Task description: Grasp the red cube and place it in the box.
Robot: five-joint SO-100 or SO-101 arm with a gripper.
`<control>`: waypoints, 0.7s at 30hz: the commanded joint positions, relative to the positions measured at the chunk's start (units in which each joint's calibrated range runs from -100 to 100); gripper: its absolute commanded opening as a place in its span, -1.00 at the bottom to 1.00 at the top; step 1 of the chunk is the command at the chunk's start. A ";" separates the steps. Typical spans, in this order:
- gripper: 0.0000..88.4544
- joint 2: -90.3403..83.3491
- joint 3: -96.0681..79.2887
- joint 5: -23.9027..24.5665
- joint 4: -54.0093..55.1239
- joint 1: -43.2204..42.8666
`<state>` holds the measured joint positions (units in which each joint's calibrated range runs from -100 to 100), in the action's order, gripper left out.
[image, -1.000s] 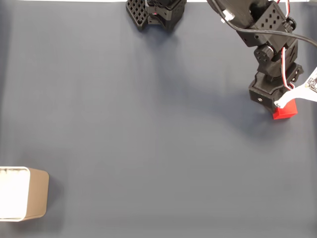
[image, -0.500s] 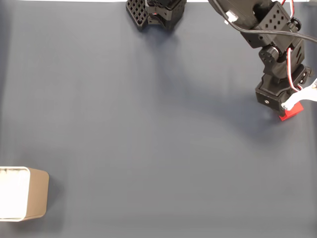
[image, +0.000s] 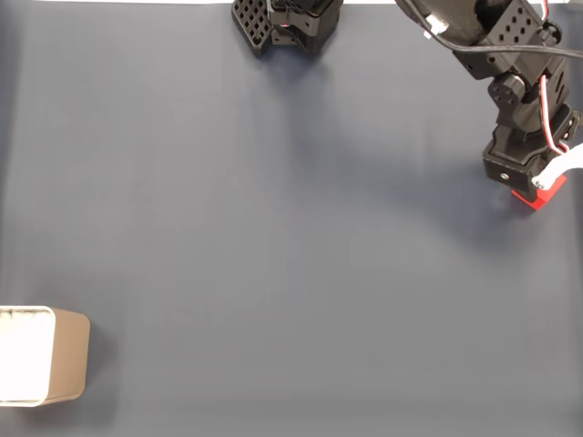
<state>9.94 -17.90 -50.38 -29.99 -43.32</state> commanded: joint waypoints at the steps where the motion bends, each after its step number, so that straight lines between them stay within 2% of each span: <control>1: 0.02 -0.32 2.57 0.00 0.48 -1.14; 8: -0.06 -0.41 1.84 -0.10 0.32 -1.63; 15: -0.37 -1.36 0.02 -0.78 0.24 -1.35; 21: -0.40 -1.88 -0.71 -1.76 -1.07 -0.92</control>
<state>9.94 -18.63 -51.40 -30.55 -44.29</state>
